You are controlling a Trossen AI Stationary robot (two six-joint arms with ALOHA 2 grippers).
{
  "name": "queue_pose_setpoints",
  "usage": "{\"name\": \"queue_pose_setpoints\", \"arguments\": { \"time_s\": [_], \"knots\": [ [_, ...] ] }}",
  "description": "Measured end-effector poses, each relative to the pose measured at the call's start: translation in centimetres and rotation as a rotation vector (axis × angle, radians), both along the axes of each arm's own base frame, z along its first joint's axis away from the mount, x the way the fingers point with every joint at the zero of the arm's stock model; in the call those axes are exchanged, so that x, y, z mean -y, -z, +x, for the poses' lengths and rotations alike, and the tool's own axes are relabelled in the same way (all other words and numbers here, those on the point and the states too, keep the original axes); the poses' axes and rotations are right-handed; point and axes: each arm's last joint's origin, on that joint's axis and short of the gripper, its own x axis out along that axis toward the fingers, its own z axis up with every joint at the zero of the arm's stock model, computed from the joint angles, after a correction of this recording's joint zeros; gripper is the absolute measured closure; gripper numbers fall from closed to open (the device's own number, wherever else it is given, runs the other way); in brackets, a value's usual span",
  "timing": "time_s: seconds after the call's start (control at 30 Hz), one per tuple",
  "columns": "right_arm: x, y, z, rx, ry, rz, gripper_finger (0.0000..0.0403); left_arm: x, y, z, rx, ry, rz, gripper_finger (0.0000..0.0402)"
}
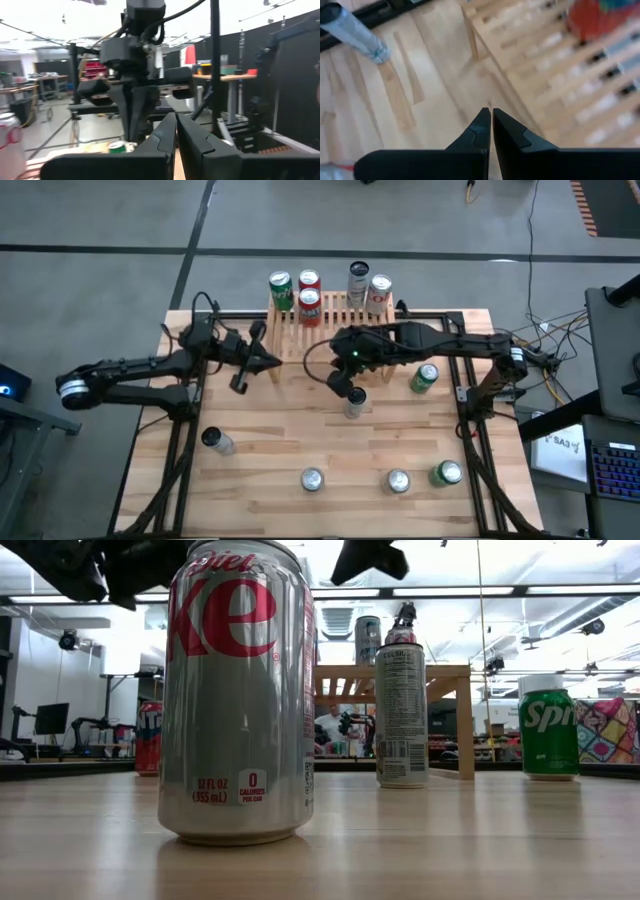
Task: Place canned beverage on shelf
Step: Put the top green soda can aligned with the other red soda can on the shelf
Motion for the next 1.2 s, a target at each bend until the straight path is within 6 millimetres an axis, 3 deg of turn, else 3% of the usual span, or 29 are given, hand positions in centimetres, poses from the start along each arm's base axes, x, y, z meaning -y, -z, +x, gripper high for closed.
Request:
{"name": "queue_pose_setpoints", "arguments": {
  "time_s": [0.67,0.83,0.97,1.2],
  "knots": [
    [-5.3,1.7,-2.9,-0.290,0.127,0.228,0.0394,4.6,0.0,1.0,0.003,0.217,0.000,0.0401],
    [-6.7,2.0,-4.0,-0.404,0.087,0.243,0.0394,6.0,0.0,1.2,0.008,0.254,-0.005,0.0401],
    [-6.3,2.3,-5.5,-0.557,0.153,0.215,0.0394,6.7,-0.1,1.3,0.020,0.250,0.003,0.0401],
    [-3.9,2.3,-7.2,-0.554,0.203,0.207,0.0394,7.2,0.0,1.3,0.028,0.264,0.022,0.0401]
  ]
}}
